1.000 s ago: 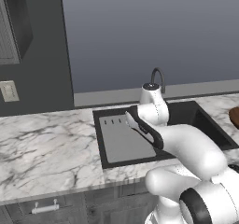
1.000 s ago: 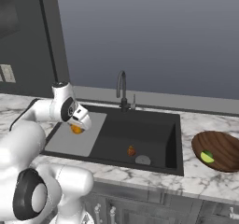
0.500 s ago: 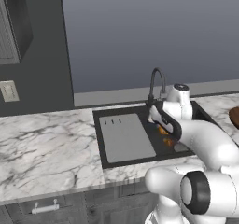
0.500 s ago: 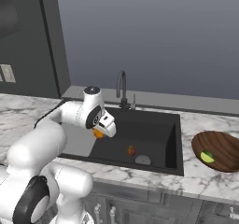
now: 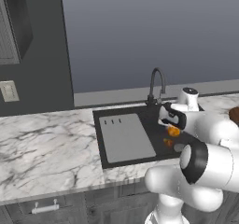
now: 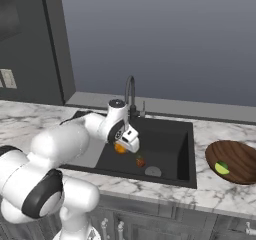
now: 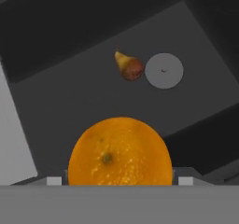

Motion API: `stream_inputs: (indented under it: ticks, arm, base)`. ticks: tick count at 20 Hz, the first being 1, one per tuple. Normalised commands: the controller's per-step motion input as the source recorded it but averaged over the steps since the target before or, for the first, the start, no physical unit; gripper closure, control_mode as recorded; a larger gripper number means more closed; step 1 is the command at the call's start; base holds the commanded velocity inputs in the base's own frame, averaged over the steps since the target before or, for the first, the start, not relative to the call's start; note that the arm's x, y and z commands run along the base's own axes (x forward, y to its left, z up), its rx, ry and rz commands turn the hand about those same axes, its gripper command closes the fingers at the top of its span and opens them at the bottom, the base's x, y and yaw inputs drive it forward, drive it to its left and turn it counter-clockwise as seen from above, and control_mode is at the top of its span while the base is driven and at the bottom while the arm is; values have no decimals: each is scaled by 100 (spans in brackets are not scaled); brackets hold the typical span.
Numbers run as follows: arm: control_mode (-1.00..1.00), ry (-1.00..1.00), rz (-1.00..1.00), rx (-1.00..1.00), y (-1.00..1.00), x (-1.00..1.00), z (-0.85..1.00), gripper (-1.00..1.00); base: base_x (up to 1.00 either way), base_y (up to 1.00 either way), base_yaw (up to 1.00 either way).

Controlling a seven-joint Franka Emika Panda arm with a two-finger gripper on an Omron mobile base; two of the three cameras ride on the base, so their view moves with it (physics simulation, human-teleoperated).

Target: There is a mixed pile of frozen fruits and vegetables on the counter. Locate all the frozen vegetables and place the items in a bowl on the counter. Take all the frozen fruits and defrost them in a running sink.

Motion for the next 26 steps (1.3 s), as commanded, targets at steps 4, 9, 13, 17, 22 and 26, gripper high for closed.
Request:
stream_inputs:
  ticks: [4, 9, 13, 17, 22, 26]
  arm:
    - [-100, 3, 2, 1, -44, 30, -40, 100]
    - [-100, 5, 9, 0, -33, 48, -43, 100]
    - [-100, 1, 12, 0, -19, 54, -37, 100]
    - [-100, 0, 14, 0, -21, 44, -34, 100]
    - [-100, 3, 10, 0, -45, 37, -30, 100]
    - [-100, 1, 6, 0, -40, 38, -24, 100]
  base:
    - [0, 0, 0]
    - [0, 0, 0]
    - [0, 0, 0]
    - [0, 0, 0]
    - [0, 0, 0]
    - [0, 0, 0]
